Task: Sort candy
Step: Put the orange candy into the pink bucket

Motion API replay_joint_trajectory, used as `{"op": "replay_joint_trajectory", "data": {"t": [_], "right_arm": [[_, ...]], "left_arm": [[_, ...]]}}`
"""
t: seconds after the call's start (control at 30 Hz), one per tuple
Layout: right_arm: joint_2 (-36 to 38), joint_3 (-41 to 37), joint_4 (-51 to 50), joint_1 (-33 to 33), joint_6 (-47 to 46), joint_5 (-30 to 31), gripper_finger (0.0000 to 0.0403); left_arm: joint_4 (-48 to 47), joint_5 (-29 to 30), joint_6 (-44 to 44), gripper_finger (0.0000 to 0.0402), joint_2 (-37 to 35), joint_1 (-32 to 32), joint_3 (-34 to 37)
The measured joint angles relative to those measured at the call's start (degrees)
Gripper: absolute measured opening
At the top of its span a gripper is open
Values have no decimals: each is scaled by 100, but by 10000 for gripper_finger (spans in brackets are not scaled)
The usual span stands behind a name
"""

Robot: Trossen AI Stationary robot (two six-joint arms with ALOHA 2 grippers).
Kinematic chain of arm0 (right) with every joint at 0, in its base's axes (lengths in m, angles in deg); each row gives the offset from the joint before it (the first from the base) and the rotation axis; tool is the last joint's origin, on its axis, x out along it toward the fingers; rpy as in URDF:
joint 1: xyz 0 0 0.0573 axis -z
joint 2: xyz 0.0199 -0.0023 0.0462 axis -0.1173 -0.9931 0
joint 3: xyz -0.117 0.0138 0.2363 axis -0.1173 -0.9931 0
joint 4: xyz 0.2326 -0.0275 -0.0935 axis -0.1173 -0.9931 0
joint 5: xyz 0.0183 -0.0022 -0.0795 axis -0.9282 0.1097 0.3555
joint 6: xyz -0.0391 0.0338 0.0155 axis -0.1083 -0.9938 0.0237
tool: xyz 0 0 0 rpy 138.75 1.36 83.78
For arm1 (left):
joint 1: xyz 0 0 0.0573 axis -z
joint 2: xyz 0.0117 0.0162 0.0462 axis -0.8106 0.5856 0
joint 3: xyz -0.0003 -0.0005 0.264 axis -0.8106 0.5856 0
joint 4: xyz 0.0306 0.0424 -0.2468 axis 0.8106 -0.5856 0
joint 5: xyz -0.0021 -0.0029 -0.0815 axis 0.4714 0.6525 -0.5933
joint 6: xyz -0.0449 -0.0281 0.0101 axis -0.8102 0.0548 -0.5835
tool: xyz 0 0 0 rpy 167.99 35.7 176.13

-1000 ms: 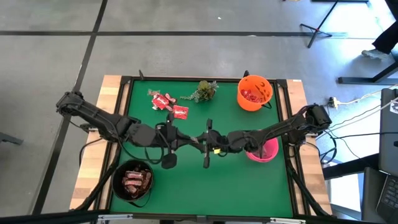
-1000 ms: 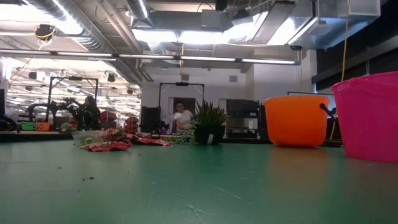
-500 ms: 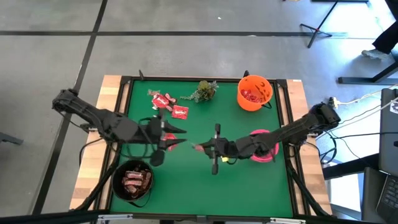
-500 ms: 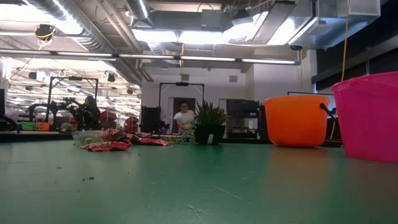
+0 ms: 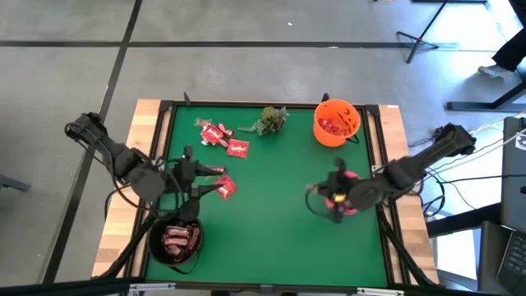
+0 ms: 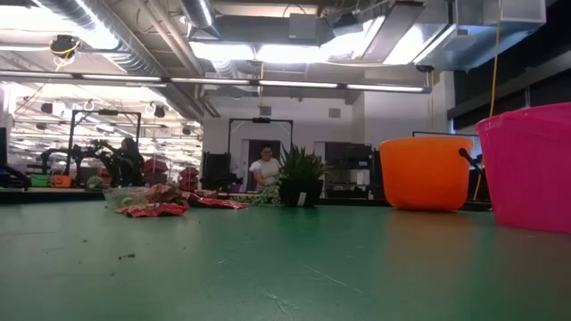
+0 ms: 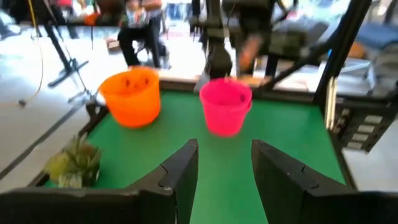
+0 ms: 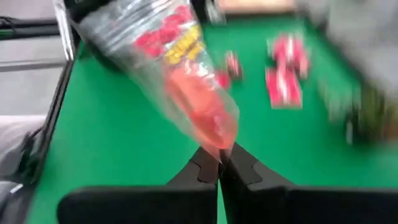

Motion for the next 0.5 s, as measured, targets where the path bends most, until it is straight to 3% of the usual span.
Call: {"op": "replay_joint_trajectory", "data": {"t": [0.17, 0.33, 0.5], "right_arm": [[281, 257, -2342, 0, -2100, -990, 0], [166, 247, -4308, 0, -3613, -1948, 0], [69, 21, -4902, 0, -4378, -2098, 14]], "left_arm": [[-332, 78, -246, 138, 199, 3, 7], [-315, 107, -260, 138, 371, -14, 7], [-315, 101, -260, 138, 483, -14, 7]]}}
